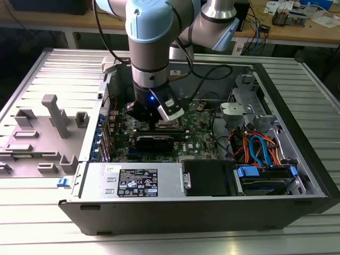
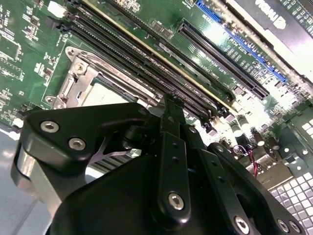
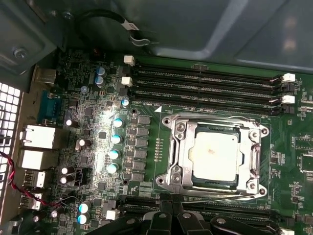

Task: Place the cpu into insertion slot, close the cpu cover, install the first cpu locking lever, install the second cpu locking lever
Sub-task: 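Install the second cpu locking lever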

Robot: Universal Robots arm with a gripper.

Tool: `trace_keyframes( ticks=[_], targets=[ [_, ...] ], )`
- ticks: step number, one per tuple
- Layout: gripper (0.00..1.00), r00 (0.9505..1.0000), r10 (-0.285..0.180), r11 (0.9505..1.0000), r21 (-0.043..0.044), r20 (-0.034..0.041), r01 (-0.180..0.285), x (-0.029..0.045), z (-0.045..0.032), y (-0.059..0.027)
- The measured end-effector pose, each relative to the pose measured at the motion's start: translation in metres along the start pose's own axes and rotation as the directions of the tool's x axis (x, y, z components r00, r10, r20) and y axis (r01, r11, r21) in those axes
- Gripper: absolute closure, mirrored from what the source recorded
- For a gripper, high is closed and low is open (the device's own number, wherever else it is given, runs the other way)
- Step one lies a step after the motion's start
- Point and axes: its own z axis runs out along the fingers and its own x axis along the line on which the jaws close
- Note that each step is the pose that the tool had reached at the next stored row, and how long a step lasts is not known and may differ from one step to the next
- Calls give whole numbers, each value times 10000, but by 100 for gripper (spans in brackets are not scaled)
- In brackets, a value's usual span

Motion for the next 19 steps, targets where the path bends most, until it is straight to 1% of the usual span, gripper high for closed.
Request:
trace_keyframes(
  ticks=[2, 7, 9, 11, 13, 15, 17, 19],
  targets=[
    [89, 10000, 0, 10000, -17, 1, 0, 15, 16, 0],
    [89, 10000, 4, 9999, -134, 15, -4, 32, 56, 2],
    [89, 10000, 3, 9999, -154, 17, -2, 44, 60, 9],
    [89, 10000, 3, 9999, -154, 15, -3, 50, 60, 11],
    [89, 10000, 4, 9998, -192, 19, -4, 53, 62, 11],
    [89, 10000, 7, 9996, -281, 29, -6, 53, 66, 11],
    [89, 10000, 10, 9992, -400, 41, -8, 56, 73, 11],
    [89, 10000, 11, 9988, -494, 50, -9, 61, 80, 10]
  ],
)
